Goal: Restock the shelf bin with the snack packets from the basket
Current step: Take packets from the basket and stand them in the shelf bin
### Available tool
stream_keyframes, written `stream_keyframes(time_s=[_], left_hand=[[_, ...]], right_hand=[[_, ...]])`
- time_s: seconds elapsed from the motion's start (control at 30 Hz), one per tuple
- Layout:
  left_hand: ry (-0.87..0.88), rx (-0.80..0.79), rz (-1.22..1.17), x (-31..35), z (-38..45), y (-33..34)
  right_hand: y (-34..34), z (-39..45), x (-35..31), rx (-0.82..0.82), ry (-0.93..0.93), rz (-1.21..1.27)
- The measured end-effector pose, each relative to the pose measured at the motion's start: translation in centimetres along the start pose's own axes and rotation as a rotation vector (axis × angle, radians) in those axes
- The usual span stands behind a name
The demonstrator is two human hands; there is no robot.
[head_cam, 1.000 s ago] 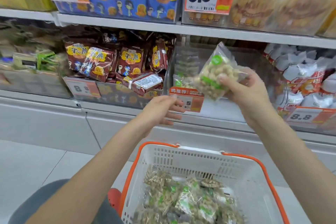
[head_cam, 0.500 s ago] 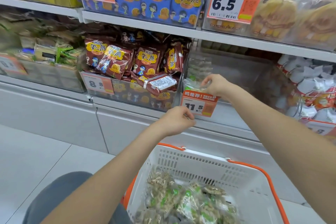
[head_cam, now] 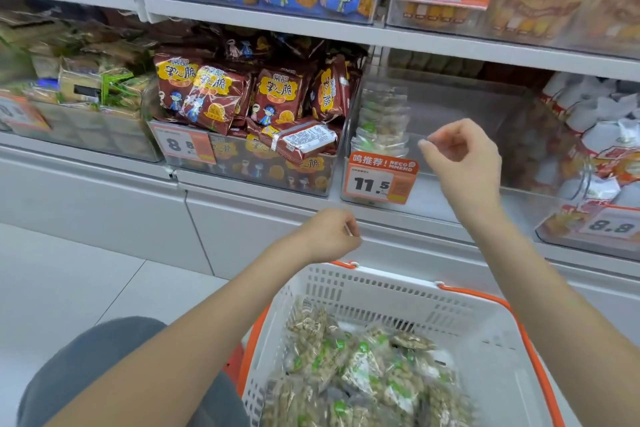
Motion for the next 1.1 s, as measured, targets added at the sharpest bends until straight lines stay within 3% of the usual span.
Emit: stream_keyframes(time_s=[0.07,0.13,0.2,0.3,0.4,0.5,0.6,0.73,0.83,0.97,1.1], left_hand=[[-0.048,-0.035,0.178,-1.9,0.5,2.2],[-0.100,-0.093,0.424,-4.8,1.3,5.1],[-0.166,-0.169,0.537,-8.5,1.9,8.5],[-0.341,-0.236,0.416,-14.8,1.9,13.9],[-0.431,-0.112,0.446,-19.8,1.9,17.2],[-0.258,-0.109,0.691,-21.6,2.1,19.8],[-0.139,-0.171,0.713,-22.4,2.5,21.5],[-0.134,-0.103,0.635,-21.5,4.2,21.1],[-0.090,-0.073,0.491,-21.1,5.3,20.1],[-0.236,0.101,0.136,-19.8,5.1,16.3],[-0.441,-0.124,-0.397,-17.4,5.0,15.2]], right_hand=[[-1.0,-4.7,2.0,0.038,-0.008,0.034],[0.3,-9.4,6.1,-0.046,0.084,0.065],[2.9,-14.7,11.0,-0.246,0.218,0.034],[6.6,-23.2,18.4,-0.589,0.451,-0.061],[8.5,-29.2,23.4,-0.840,0.557,-0.164],[10.1,-32.7,26.1,-1.037,0.574,-0.258],[12.2,-35.7,27.1,-1.223,0.597,-0.391],[13.9,-34.9,27.3,-1.169,0.580,-0.513],[14.7,-33.2,26.6,-1.234,0.596,-0.367],[12.8,-30.0,25.1,-1.043,0.649,-0.078],[8.9,-26.4,22.5,-0.849,0.808,0.261]])
Point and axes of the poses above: each hand's wrist, its own z-axis towards the middle knuckle, its own y-axis out of the palm, x = y × z, the point moved 9 cm from there along z, towards the middle knuckle, and after that the axes turned 8 degrees about -y, right-handed, at the moved point
